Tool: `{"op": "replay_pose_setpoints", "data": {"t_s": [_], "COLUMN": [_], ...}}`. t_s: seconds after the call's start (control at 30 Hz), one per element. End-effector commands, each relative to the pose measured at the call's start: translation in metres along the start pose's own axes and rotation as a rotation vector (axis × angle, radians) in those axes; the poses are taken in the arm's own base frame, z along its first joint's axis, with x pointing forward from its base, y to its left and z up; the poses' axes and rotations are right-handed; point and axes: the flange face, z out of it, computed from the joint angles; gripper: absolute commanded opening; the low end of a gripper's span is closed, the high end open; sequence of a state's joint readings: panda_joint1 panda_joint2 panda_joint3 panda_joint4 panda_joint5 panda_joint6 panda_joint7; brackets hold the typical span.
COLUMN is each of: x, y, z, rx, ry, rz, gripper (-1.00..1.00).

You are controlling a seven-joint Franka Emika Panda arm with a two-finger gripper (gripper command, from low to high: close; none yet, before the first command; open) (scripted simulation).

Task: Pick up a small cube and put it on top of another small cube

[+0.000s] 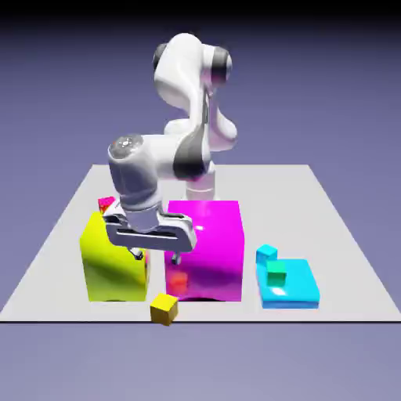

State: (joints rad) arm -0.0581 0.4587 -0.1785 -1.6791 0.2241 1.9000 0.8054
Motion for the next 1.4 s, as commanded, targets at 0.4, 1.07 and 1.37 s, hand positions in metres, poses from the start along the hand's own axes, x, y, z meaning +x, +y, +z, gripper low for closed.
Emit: {"op": "replay_pose_setpoints", "data": {"t_s": [0.4,1.07,1.37], "x": [0.061,0.06,0.067], "y": [-0.024,-0.005,-0.014], "z": [0.089,0.222,0.204], "rx": [-0.294,-0.559,-0.558], "ry": [-0.278,-0.495,-0.496], "rz": [0.097,0.125,0.125], "gripper": [0.0,0.0,-1.0]}}
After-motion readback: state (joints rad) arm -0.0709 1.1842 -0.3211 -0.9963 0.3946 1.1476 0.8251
